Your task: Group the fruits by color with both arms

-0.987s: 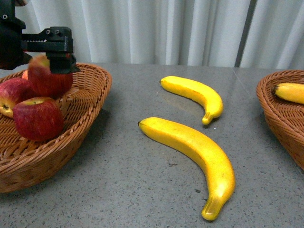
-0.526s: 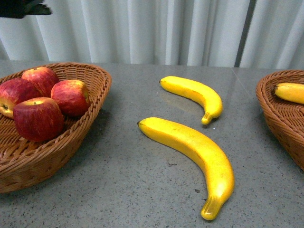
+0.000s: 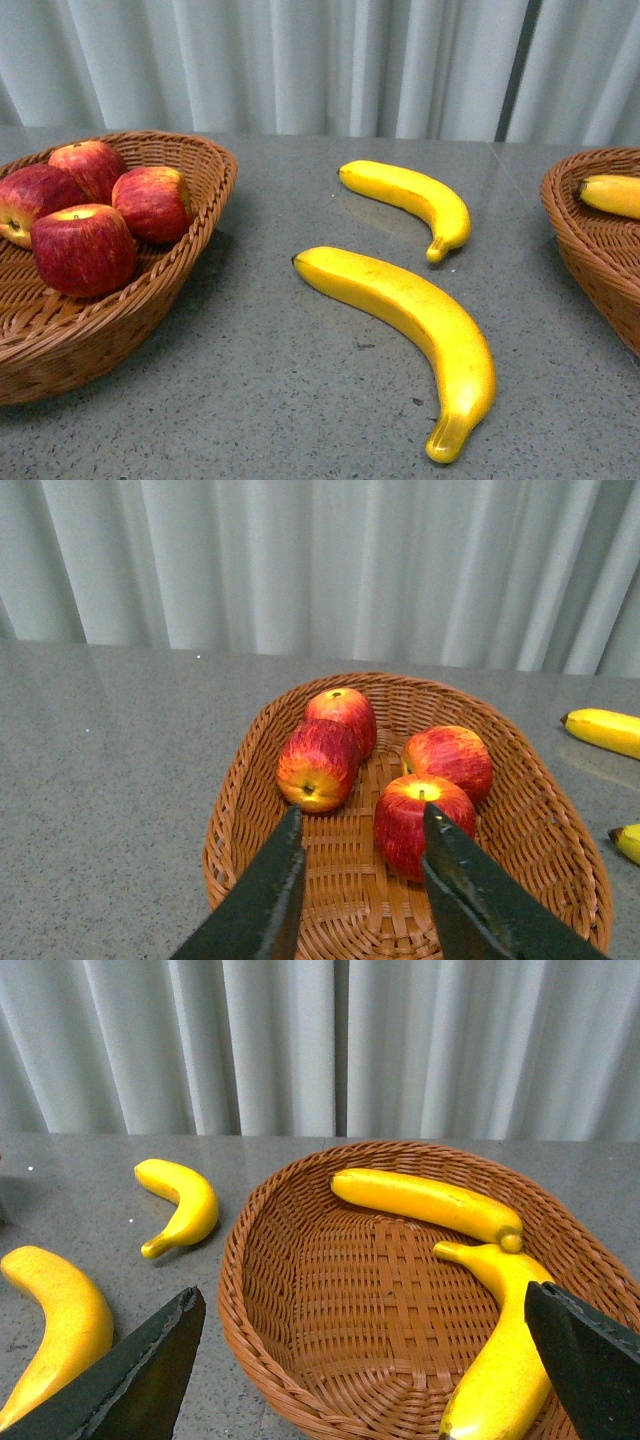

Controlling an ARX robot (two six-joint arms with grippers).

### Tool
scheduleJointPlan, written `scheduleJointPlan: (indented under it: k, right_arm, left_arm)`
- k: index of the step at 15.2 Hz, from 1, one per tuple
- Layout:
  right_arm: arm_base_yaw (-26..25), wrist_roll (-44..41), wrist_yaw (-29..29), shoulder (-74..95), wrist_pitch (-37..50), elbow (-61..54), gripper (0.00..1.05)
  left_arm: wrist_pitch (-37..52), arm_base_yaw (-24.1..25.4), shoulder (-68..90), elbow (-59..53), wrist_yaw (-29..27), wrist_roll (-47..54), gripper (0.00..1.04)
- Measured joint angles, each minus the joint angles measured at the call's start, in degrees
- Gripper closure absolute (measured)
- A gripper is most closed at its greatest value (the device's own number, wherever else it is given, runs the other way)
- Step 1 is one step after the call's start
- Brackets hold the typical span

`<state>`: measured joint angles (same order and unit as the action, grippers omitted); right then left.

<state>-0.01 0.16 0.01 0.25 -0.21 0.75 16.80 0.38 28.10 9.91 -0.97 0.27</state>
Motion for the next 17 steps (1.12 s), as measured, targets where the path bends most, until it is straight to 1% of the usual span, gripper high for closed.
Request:
scheduleJointPlan:
  k: [2,3,12,13,16,17]
  right_arm:
    - [0.0,0.0,0.0,0.0,0.0,0.0,0.07]
    - [0.0,0.0,0.0,0.0,0.0,0.0,0.07]
    - [0.0,0.0,0.0,0.0,0.0,0.0,0.07]
    - [0.0,0.0,0.0,0.0,0.0,0.0,0.07]
    - [0.0,0.0,0.0,0.0,0.0,0.0,0.07]
    - [0.0,0.0,0.0,0.0,0.0,0.0,0.07]
  left_arm:
    - [0.3,-0.6,-3.2,-1.7,1.0,0.0,0.95]
    - [-0.2,-0.5,-4.8,-3.0,1.0,-0.2,1.03]
    - [-5.8,-0.4,-14.9,-7.6,1.0,-0.2,1.03]
    - [-4.1,-0.4,-16.0,-9.1,1.0,-0.2,1.03]
    - [-9.1,-0.4,-19.7,-9.0,1.0,-0.2,1.03]
    - [-17.1,-0.4,-25.0,-9.1,1.1,-0.2,1.03]
